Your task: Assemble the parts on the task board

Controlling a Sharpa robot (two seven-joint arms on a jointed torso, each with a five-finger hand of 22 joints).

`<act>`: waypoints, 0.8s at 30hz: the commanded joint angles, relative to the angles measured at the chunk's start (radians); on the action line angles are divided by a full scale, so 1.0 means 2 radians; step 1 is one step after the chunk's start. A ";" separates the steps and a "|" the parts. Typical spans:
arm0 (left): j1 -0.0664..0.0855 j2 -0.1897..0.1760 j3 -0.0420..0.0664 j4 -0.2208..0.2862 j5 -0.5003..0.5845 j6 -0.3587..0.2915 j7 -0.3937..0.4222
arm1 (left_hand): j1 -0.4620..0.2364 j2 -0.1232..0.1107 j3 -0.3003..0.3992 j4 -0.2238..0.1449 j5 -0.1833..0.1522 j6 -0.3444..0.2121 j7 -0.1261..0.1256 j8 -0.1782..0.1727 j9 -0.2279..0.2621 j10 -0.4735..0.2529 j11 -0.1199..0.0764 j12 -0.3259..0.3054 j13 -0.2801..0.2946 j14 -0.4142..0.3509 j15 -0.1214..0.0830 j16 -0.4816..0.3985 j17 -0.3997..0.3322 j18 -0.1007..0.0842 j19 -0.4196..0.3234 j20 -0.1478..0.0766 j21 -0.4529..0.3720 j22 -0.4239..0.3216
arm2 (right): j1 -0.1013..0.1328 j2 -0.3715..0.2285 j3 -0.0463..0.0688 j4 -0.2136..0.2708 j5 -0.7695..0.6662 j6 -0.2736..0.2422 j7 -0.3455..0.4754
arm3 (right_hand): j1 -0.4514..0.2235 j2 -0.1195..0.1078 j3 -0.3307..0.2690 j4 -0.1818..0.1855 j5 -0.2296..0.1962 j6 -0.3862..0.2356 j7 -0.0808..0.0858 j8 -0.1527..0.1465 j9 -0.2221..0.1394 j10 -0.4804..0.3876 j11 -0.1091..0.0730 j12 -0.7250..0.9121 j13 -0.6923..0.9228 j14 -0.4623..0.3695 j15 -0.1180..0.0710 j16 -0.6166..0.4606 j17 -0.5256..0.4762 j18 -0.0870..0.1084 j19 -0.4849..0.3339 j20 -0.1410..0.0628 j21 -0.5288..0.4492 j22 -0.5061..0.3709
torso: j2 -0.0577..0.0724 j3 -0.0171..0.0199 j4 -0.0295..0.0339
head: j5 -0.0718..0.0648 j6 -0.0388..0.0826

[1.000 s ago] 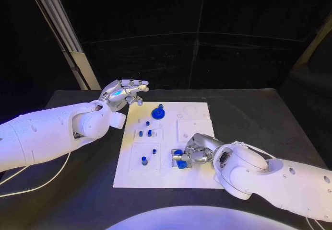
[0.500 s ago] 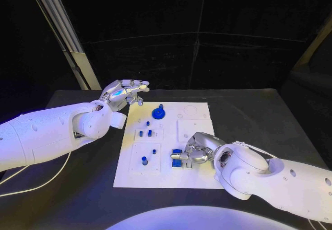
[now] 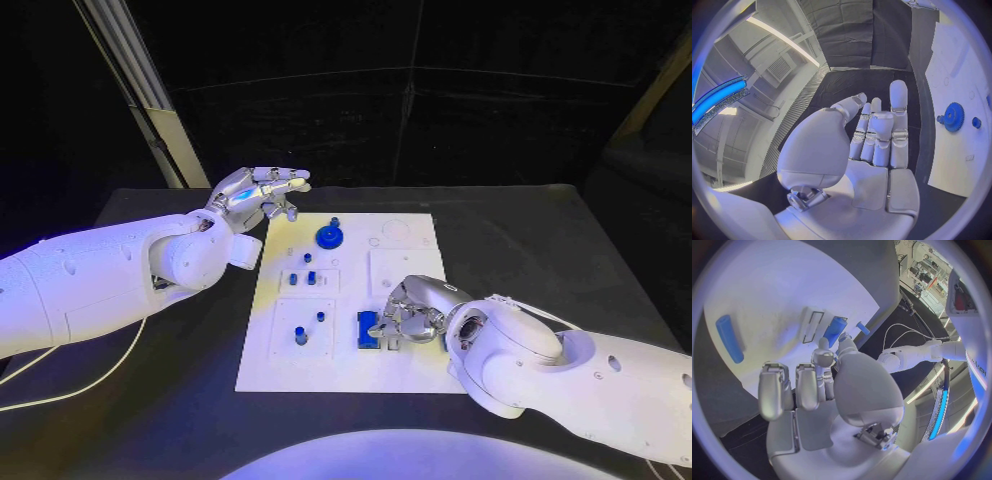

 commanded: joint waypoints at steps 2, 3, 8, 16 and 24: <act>0.001 -0.001 0.000 0.001 0.001 0.007 0.000 | 0.000 0.003 -0.002 0.000 0.002 -0.004 0.000 0.003 -0.001 -0.002 0.000 0.001 -0.001 -0.002 0.000 -0.001 -0.001 0.003 0.002 0.000 -0.003 -0.001 | 0.001 -0.006 0.000 0.004 -0.008 -0.015 0.011 | 0.005 0.002 -0.001 -0.001 0.004 -0.006 0.001 -0.002 0.000 -0.002 0.001 -0.010 -0.006 0.025 0.000 -0.003 -0.002 -0.002 -0.002 0.001 -0.003 0.049 | 0.000 0.0000 -0.0001 | -0.001 0.001; 0.001 -0.001 0.000 0.001 0.001 0.007 0.000 | 0.000 0.003 -0.002 0.000 0.002 -0.004 0.000 0.003 -0.001 -0.002 0.000 0.001 -0.001 -0.002 0.000 -0.001 -0.001 0.003 0.002 0.000 -0.003 -0.001 | 0.001 -0.010 0.000 0.005 -0.008 -0.018 0.013 | 0.004 0.002 -0.002 0.000 0.006 -0.007 0.002 -0.003 0.000 -0.002 0.001 -0.012 -0.007 0.025 0.001 -0.003 -0.003 -0.002 -0.002 0.001 -0.003 0.049 | 0.000 0.0002 -0.0006 | -0.001 0.001; 0.001 -0.001 0.000 0.001 0.001 0.006 0.001 | 0.000 0.003 -0.002 0.000 0.002 -0.004 0.000 0.003 -0.001 -0.002 0.000 0.001 -0.001 -0.002 0.000 -0.001 -0.001 0.003 0.002 0.000 -0.003 -0.001 | 0.001 -0.039 0.000 0.017 0.018 -0.033 0.036 | 0.002 0.000 -0.008 0.003 0.009 -0.017 0.005 -0.009 -0.002 -0.009 0.004 -0.027 -0.016 0.023 0.003 -0.007 -0.009 -0.001 -0.005 0.003 -0.006 0.044 | 0.000 -0.0004 -0.0015 | -0.005 0.002; 0.001 -0.001 0.000 0.000 0.001 0.005 0.001 | 0.000 0.003 -0.002 0.000 0.002 -0.005 0.001 0.003 -0.001 -0.002 0.000 0.002 -0.001 -0.002 0.000 -0.001 -0.001 0.003 0.002 0.001 -0.004 -0.001 | 0.001 -0.105 0.000 0.029 0.076 -0.052 0.061 | 0.021 0.011 -0.007 0.004 0.044 -0.060 0.024 -0.055 -0.020 -0.022 0.019 -0.058 -0.037 0.019 0.015 -0.021 -0.029 0.003 -0.017 0.013 -0.016 0.028 | -0.002 -0.0009 -0.0048 | -0.016 0.004; 0.000 0.000 -0.001 0.000 0.001 0.006 0.001 | 0.000 0.003 -0.002 0.000 0.002 -0.005 0.001 0.003 -0.001 -0.002 0.000 0.002 -0.001 -0.002 0.000 -0.001 -0.001 0.003 0.002 0.001 -0.004 -0.001 | 0.001 -0.143 0.000 0.035 0.043 -0.039 0.050 | 0.026 0.012 -0.014 0.011 0.060 -0.040 0.021 -0.057 -0.021 -0.023 0.017 -0.066 -0.042 0.019 0.015 -0.023 -0.030 0.003 -0.017 0.015 -0.017 0.028 | -0.002 0.0002 -0.0104 | -0.020 0.005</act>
